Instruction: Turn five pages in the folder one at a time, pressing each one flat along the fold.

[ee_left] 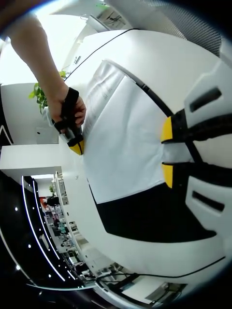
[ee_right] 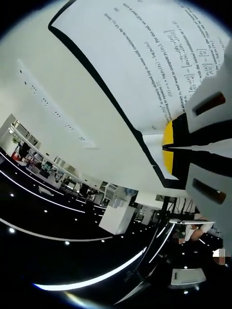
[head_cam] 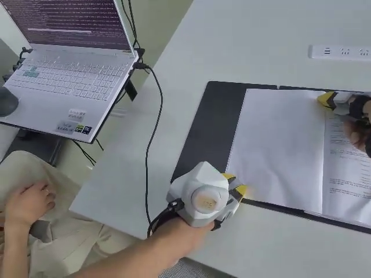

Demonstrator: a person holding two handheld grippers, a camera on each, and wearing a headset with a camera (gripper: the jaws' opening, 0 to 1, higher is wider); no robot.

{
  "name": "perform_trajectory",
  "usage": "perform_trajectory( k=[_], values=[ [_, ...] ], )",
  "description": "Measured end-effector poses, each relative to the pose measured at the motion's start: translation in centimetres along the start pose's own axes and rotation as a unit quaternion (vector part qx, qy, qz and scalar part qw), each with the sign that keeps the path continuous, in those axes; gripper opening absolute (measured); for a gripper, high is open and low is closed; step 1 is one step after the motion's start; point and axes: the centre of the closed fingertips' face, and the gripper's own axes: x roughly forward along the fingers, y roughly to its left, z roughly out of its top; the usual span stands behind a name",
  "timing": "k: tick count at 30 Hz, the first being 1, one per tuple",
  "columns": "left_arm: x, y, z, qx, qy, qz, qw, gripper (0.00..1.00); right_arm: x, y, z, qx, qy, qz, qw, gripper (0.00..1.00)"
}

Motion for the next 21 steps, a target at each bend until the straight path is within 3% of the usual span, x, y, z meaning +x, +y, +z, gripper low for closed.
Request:
perform_trajectory(
  k=[9, 16, 21],
  values=[
    [0.0, -0.1, 0.0, -0.001, -0.001, 0.0, 1.0, 0.14, 0.8, -0.3, 2.0, 0.005, -0.028, -0.009, 0.9996, 0.0],
    [0.0, 0.0, 0.0, -0.001, -0.002, 0.0, 1.0, 0.14, 0.7, -0.5, 2.0, 0.017, -0.022, -0.007, 0.9996, 0.0],
    [0.0, 0.0, -0.1, 0.0, -0.002, 0.0, 1.0, 0.14, 0.2, -0.5, 1.1, 0.021, -0.002, -0.001, 0.9998, 0.0]
  ],
)
